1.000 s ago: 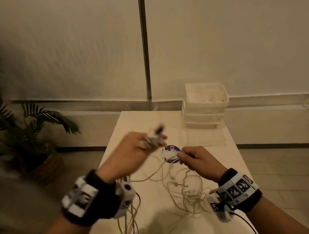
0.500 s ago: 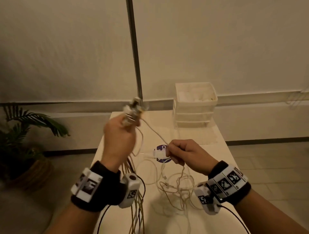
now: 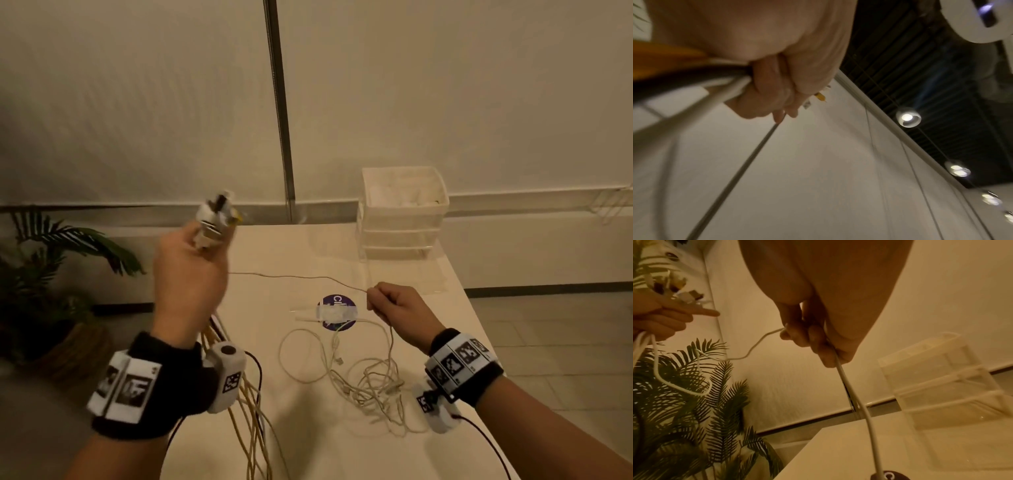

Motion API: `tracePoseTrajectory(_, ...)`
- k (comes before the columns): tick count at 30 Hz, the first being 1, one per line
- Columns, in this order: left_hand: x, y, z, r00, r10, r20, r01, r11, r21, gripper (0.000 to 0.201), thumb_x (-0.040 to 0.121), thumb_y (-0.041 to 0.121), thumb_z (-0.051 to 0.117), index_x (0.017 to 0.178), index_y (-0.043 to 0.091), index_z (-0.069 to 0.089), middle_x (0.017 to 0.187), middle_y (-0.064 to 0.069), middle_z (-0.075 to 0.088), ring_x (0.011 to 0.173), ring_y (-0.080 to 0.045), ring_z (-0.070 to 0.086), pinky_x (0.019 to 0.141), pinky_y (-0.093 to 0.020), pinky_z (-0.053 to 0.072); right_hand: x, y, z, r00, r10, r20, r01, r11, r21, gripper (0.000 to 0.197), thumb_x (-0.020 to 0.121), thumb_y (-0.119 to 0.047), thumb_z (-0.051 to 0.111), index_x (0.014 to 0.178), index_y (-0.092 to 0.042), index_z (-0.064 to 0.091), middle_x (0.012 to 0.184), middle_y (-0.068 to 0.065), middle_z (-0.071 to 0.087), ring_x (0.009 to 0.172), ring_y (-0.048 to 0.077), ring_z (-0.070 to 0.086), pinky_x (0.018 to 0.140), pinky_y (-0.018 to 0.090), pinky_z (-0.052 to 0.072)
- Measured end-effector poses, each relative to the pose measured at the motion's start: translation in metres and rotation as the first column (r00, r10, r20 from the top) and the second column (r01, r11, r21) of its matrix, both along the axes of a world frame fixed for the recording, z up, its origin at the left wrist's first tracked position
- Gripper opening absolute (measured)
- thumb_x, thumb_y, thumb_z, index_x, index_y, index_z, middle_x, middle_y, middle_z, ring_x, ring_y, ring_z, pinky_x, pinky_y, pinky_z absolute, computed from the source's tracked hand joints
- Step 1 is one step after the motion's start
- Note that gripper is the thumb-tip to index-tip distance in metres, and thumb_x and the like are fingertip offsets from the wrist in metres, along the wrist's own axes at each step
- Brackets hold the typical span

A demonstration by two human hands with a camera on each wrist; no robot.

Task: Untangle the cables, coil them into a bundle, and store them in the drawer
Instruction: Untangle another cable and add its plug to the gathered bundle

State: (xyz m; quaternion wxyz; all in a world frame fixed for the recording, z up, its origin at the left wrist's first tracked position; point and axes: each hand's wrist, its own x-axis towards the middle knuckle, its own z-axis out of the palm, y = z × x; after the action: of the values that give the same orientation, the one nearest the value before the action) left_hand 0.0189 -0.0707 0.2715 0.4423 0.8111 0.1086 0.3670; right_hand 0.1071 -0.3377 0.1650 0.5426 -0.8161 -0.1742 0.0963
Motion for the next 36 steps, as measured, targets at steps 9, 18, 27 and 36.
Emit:
tracePoseTrajectory(9, 0.017, -0.08, -0.045, 0.847, -0.384, -0.367, 0.466, 0.87, 0.165, 0.022, 0.086, 0.001, 0.055, 0.084, 0.02, 0.066, 0.069, 0.01, 0.066, 0.066, -0.016, 0.055, 0.053, -0.019, 0.035, -0.011, 0.023, 0.058, 0.974, 0.216, 0.073, -0.225, 0.963, 0.149, 0.026, 0.098, -0.004, 0.047, 0.079, -0.005, 0.064, 0.051, -0.018, 0.055, 0.048, -0.003, 0.047, 0.054, 0.009, 0.036)
tracePoseTrajectory(18, 0.017, -0.07, -0.027, 0.952, -0.286, -0.106, 0.295, 0.953, 0.07, 0.045, 0.091, -0.003, 0.055, 0.07, 0.037, 0.055, 0.066, 0.003, 0.063, 0.059, -0.015, 0.05, 0.051, -0.021, 0.036, -0.012, 0.019, 0.034, 0.965, 0.253, 0.066, -0.26, 0.953, 0.155, 0.027, 0.1, -0.015, 0.047, 0.08, -0.012, 0.065, 0.063, 0.002, 0.054, 0.058, 0.01, 0.048, 0.059, 0.025, 0.041)
tracePoseTrajectory(27, 0.013, -0.04, -0.038, 0.988, -0.145, -0.051, 0.138, 0.983, -0.121, 0.027, 0.095, 0.008, 0.056, 0.073, 0.022, 0.061, 0.046, 0.014, 0.046, 0.048, -0.015, 0.033, 0.049, -0.032, 0.028, 0.032, 0.014, -0.036, 0.983, 0.104, 0.152, -0.081, 0.985, -0.153, 0.024, 0.099, -0.023, 0.048, 0.078, -0.017, 0.057, 0.06, -0.009, 0.052, 0.055, 0.004, 0.045, 0.059, 0.019, 0.039)
tracePoseTrajectory(36, 0.009, -0.029, -0.052, 0.986, -0.161, -0.052, 0.145, 0.962, -0.229, 0.023, 0.098, 0.023, 0.058, 0.077, 0.032, 0.064, 0.049, 0.012, 0.047, 0.049, -0.016, 0.034, 0.05, -0.034, 0.029, 0.064, 0.02, -0.031, 0.972, 0.23, 0.038, -0.196, 0.894, -0.403, 0.024, 0.1, -0.028, 0.046, 0.096, -0.01, 0.062, 0.101, 0.005, 0.069, 0.095, 0.023, 0.06, 0.084, 0.034, 0.044)
